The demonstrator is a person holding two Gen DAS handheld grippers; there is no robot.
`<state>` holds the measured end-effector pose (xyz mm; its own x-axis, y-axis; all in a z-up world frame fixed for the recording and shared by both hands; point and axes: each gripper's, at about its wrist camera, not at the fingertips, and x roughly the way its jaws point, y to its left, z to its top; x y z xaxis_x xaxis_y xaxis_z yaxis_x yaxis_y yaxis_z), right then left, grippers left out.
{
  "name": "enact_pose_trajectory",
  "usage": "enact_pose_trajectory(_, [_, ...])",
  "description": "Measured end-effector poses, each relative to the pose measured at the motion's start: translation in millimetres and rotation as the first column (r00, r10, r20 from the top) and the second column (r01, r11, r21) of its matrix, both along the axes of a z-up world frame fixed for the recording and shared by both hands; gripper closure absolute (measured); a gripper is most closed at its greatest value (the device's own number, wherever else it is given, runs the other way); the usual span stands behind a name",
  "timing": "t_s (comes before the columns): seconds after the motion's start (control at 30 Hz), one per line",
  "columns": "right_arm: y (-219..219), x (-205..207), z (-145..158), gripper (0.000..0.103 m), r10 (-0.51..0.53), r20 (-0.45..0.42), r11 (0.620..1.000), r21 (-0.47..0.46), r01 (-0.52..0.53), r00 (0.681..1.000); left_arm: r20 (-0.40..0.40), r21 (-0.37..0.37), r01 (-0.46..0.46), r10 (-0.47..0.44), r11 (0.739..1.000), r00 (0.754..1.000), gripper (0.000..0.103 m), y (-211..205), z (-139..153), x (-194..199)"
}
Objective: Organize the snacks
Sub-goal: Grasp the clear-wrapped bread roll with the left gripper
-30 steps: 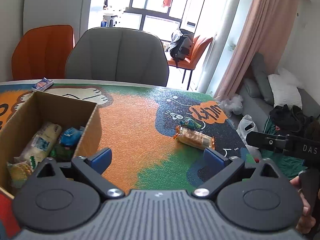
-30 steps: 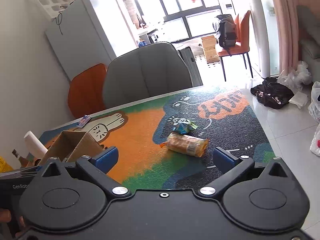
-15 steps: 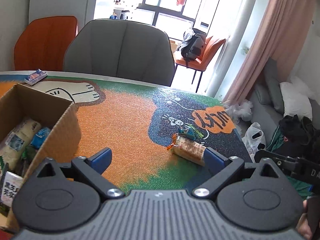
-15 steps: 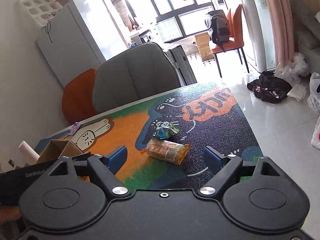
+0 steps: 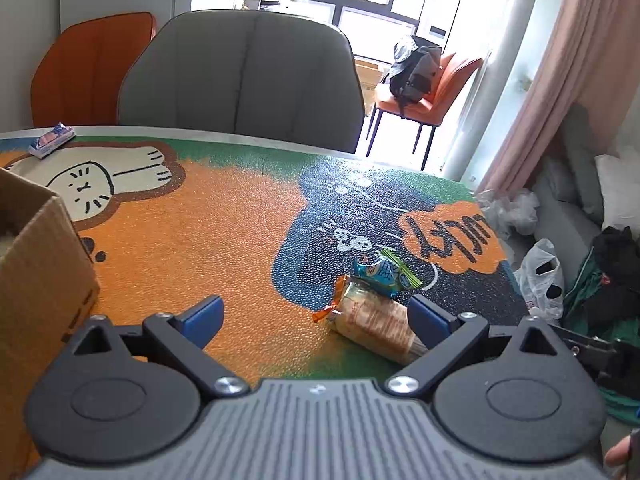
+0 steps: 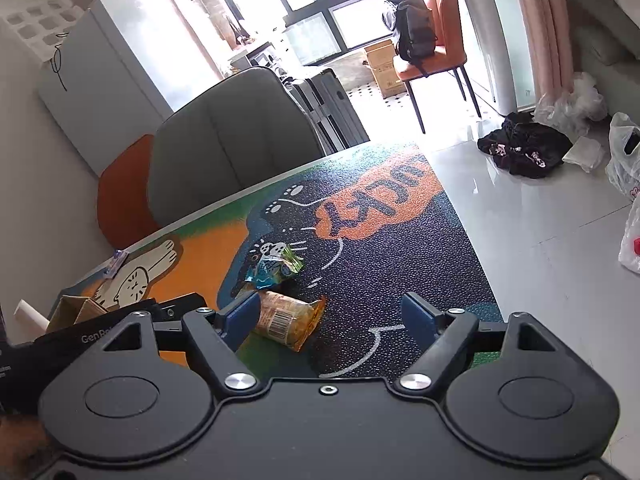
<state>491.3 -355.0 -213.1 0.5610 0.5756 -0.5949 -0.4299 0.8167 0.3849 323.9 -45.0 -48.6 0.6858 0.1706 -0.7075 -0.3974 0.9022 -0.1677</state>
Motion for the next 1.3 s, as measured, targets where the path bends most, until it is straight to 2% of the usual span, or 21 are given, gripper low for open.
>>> enact_pose_trajectory(0.3, [-6.1,18.0,-10.2,0.025,-0.021,-0.026,1.000,0.013,0.021,0.999,-0.072,0.052,-0.013,0.017,0.999,0.997,0.005,-15.6,-26.1,40.4])
enact_pose_trajectory(0.4, [-7.4,20.2,-12.3,0.024,-0.029,-0.030,0.999,0.017,0.029,0.999,-0.103,0.113,-0.010,0.021,0.994,0.994,0.005,-22.4,-33.1,52.5])
enact_pose_trajectory(0.47, [-8.2,22.1,-13.2,0.024,-0.032,-0.034,0.999,0.020,0.033,0.999,-0.101,0.124,-0.009,0.022,0.992,0.995,0.005,-24.0,-34.4,55.1])
enact_pose_trajectory(0.57, [-7.2,23.6,-15.0,0.024,-0.035,-0.035,0.999,0.012,0.035,0.999,-0.139,0.146,0.002,0.018,0.989,0.990,0.005,-24.7,-37.3,57.7])
enact_pose_trajectory(0.77, [1.4,24.0,-17.6,0.024,-0.021,-0.043,1.000,0.015,0.021,0.999,-0.164,0.096,-0.003,0.019,0.995,0.986,0.005,-10.5,-45.0,42.7])
enact_pose_trajectory(1.07, [18.8,14.0,-18.5,0.024,0.012,-0.051,1.000,0.017,-0.011,0.999,-0.173,0.052,0.010,-0.001,0.999,0.985,0.005,11.9,-36.5,9.1])
enact_pose_trajectory(1.3, [21.8,-2.8,-13.1,0.024,0.025,-0.042,1.000,0.013,-0.024,0.999,-0.169,0.000,0.041,-0.041,0.999,0.985,0.005,10.9,-30.5,-6.7])
